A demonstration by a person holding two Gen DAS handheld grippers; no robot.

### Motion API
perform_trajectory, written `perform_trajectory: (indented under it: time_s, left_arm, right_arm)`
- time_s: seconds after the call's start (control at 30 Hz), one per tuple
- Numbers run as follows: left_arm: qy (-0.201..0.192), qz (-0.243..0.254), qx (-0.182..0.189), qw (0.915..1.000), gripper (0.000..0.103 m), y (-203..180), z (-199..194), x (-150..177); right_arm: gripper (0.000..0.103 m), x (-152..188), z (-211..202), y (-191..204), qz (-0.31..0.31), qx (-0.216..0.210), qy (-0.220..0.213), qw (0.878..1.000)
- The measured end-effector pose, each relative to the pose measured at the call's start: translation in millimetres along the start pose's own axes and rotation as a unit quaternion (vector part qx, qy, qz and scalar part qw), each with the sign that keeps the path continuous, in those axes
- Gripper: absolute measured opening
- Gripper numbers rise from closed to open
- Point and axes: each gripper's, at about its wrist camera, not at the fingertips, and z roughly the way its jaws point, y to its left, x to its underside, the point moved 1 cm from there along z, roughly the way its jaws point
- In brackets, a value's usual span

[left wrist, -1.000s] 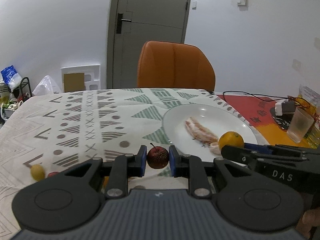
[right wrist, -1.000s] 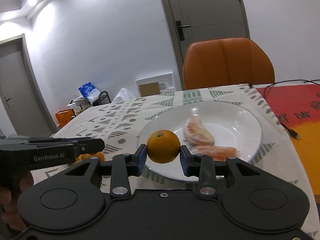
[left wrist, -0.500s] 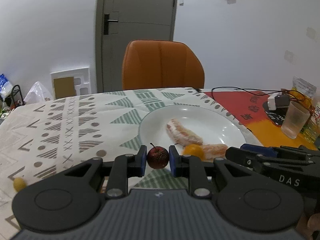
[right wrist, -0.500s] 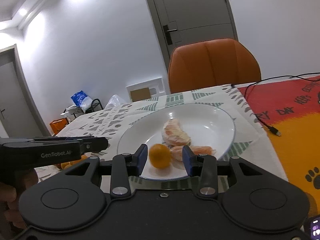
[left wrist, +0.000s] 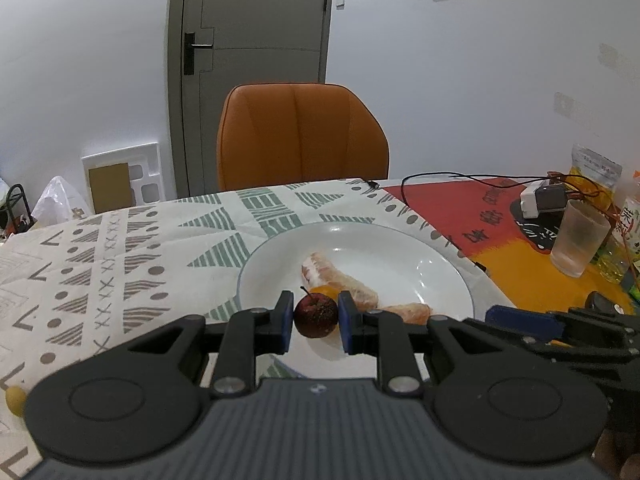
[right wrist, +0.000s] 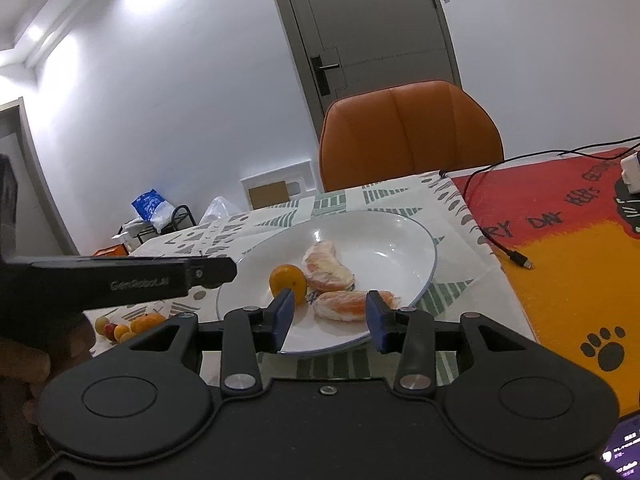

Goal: Organize fruits
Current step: 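Lower the red apple into the white bowl and open the left tool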

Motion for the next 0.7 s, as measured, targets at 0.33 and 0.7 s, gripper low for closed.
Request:
perform_trajectory:
  time_s: [0.33, 0.7]
  left_arm:
    - [0.015, -0.015, -0.012, 0.9997, 0.033, 7.8, -6.8, 4.3]
    - [0.004, -0.043, -0.05, 0.9978, 0.058, 36.9, -26.9, 9.8]
  right_arm:
    - [0.047, 2.2, -0.3, 0.6, 0.007, -0.006, 0.001, 1.0]
    - [0.058, 8.4, 5.7, 15.9, 0.006, -0.024, 0.01, 1.0]
